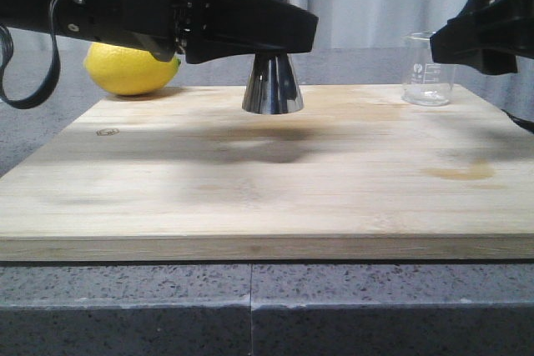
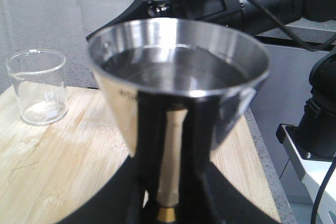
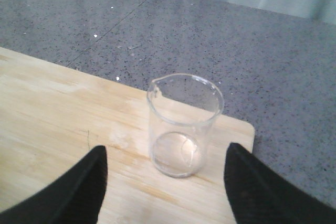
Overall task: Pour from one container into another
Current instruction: 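Open the right gripper and lift it away from the beaker, then lower the held jigger toward the board with the left gripper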
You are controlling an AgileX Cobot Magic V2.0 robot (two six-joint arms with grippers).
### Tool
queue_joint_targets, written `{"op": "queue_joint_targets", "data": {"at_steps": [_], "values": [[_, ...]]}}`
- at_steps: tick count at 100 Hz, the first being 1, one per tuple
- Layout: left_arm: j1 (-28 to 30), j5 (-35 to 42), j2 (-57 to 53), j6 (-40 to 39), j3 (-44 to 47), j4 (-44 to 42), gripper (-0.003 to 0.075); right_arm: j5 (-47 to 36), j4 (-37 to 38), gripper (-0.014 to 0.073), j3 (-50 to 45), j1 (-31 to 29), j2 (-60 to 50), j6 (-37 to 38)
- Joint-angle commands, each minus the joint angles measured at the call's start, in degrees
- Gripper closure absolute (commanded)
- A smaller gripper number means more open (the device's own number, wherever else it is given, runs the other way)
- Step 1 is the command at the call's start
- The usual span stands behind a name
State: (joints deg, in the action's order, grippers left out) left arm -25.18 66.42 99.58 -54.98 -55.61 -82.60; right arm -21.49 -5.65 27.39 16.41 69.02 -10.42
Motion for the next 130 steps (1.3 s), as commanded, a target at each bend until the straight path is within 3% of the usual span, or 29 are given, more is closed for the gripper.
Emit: {"op": "queue_joint_targets", "data": {"at_steps": [1, 72, 130], "values": [[-0.57, 11.37, -2.83, -0.35, -1.30, 2.47, 0.0739, -1.54, 0.77, 0.0184, 1.13, -0.34, -2.52, -0.18], [-0.57, 11.37, -2.83, -0.35, -1.30, 2.47, 0.0739, 7.62, 0.77, 0.0184, 2.54, -0.34, -23.00, -0.18], [-0.57, 11.37, -2.83, -0.35, -1.30, 2.47, 0.0739, 8.28, 0.81, 0.0184, 4.12, -0.34, -23.51, -0.43]]}}
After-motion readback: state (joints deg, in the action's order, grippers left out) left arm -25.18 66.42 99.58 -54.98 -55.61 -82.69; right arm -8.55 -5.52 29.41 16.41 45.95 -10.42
